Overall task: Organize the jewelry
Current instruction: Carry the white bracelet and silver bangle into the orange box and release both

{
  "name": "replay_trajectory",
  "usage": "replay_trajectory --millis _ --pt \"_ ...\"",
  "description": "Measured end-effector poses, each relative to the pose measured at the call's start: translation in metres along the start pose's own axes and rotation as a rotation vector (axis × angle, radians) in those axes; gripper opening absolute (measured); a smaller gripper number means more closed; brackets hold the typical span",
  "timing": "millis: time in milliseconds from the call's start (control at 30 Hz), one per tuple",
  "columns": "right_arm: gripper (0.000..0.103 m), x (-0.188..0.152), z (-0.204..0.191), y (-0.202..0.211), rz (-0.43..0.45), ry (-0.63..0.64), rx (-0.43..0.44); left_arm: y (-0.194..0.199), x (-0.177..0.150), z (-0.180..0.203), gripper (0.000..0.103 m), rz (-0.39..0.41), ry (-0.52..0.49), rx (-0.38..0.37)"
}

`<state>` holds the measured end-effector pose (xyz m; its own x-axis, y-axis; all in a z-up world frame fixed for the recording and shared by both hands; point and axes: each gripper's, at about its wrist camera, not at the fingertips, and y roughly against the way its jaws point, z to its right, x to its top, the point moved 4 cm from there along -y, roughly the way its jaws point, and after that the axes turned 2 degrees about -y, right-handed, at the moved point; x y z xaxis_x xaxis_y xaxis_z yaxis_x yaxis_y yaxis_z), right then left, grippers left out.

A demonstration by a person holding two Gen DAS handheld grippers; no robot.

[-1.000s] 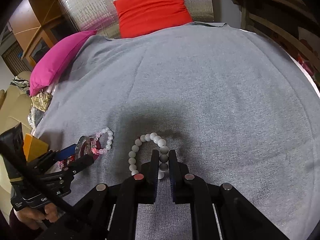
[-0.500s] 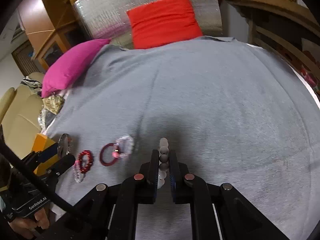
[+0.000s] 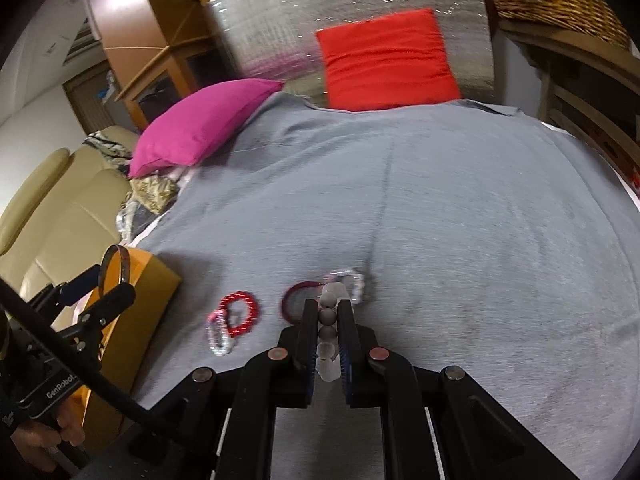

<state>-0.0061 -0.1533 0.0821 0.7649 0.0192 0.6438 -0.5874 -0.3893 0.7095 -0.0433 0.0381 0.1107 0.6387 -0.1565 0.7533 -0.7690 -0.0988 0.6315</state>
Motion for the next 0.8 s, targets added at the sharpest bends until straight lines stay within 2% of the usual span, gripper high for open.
replay_trajectory --millis 467,800 --pt "0.010 -0.009 -0.069 0.005 0.014 0.126 0.068 0.042 -0.015 -0.059 0.063 0.061 0.063 0.118" --pt "0.010 -0.011 -0.138 -0.001 0.007 0.197 0.140 0.056 -0.030 -0.104 0.063 0.075 0.124 0.172"
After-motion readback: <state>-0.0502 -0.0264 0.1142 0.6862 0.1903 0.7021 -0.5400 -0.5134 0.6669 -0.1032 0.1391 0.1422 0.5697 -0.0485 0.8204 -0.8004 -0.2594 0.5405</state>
